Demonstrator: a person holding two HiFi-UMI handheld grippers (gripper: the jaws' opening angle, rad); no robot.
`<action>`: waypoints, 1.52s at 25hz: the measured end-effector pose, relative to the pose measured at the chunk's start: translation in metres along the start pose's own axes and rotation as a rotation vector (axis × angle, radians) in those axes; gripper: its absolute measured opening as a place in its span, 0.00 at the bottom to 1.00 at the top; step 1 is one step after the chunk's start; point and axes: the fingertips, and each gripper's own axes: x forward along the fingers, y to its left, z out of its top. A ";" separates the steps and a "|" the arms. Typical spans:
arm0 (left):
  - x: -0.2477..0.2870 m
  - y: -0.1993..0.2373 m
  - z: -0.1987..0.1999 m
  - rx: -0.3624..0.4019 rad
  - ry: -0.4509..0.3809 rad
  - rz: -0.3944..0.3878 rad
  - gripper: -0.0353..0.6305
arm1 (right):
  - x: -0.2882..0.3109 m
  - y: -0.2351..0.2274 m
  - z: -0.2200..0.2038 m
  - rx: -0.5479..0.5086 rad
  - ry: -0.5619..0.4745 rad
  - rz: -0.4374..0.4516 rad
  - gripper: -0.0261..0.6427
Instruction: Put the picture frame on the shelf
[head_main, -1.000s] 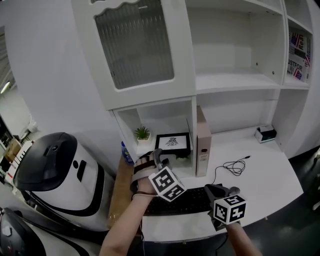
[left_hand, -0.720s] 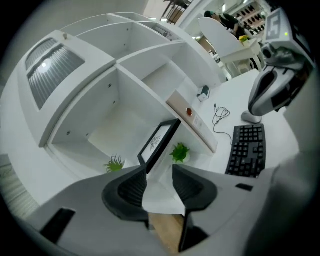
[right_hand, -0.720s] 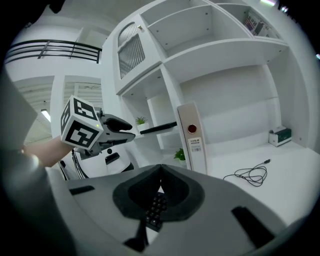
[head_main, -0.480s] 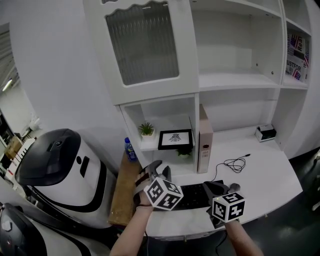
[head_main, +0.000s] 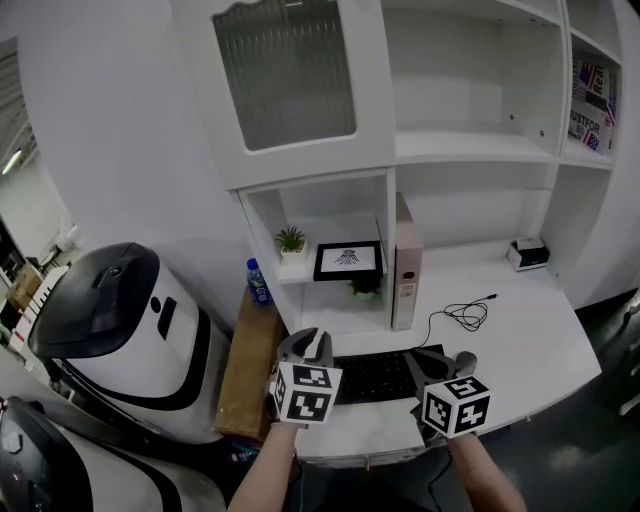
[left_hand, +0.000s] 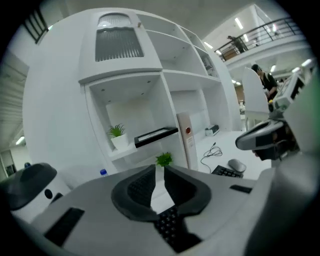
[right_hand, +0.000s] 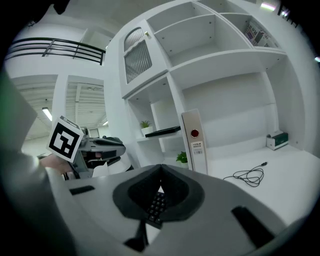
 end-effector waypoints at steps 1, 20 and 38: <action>-0.003 0.000 -0.003 -0.040 -0.007 -0.010 0.13 | -0.002 0.000 0.002 -0.001 -0.011 -0.003 0.04; -0.055 -0.002 -0.023 -0.324 -0.118 -0.038 0.10 | -0.027 0.021 0.017 -0.037 -0.099 -0.005 0.04; -0.066 0.007 -0.027 -0.354 -0.163 -0.055 0.10 | -0.033 0.037 0.022 -0.109 -0.107 -0.026 0.04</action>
